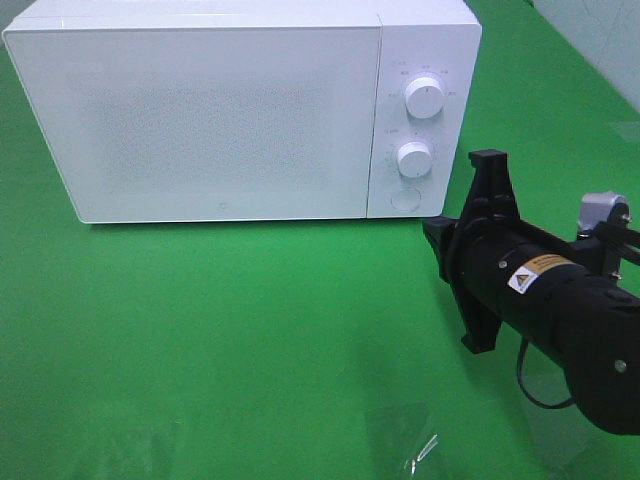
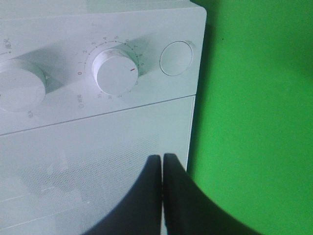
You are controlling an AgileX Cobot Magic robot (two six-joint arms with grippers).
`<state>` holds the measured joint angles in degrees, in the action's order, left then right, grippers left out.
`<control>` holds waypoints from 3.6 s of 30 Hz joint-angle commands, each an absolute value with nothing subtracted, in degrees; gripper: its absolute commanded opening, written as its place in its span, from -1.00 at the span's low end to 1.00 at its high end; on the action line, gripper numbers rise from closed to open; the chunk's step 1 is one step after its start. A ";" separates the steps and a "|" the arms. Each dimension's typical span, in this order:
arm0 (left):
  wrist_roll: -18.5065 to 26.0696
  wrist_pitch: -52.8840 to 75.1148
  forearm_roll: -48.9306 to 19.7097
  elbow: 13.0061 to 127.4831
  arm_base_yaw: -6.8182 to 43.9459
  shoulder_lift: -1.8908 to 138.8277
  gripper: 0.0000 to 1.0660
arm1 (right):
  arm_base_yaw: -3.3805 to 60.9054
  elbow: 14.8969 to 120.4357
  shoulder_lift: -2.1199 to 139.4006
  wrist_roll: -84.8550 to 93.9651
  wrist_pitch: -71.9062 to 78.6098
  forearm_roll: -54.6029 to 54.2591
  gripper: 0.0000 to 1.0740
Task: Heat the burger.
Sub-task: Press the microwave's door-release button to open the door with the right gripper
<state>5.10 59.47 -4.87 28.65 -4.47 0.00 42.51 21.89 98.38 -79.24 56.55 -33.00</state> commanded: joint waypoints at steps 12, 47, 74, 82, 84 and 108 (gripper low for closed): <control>4.76 59.24 -5.04 28.48 -4.64 -0.06 0.88 | 41.08 33.63 108.35 -79.24 53.57 -39.99 -1.00; 4.76 59.24 -5.04 28.48 -4.64 -0.06 0.88 | 29.97 46.87 119.52 -78.78 46.52 -33.69 -1.00; 4.76 59.24 -5.04 28.48 -4.64 -0.06 0.88 | 29.97 51.51 121.47 -77.69 55.63 -33.98 -1.00; 4.76 59.24 -5.04 28.48 -4.64 -0.06 0.88 | 29.28 53.51 123.01 -77.18 61.94 -33.86 -1.00; 4.76 59.24 -5.04 28.48 -4.64 -0.06 0.88 | 29.28 54.49 123.87 -77.29 62.91 -33.75 -1.00; 4.76 59.24 -5.04 28.48 -4.64 -0.06 0.88 | 29.45 53.86 123.87 -77.29 63.31 -33.52 -1.00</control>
<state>5.10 59.47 -4.87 28.65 -4.47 0.00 31.17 51.68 125.71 -77.75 53.63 -35.41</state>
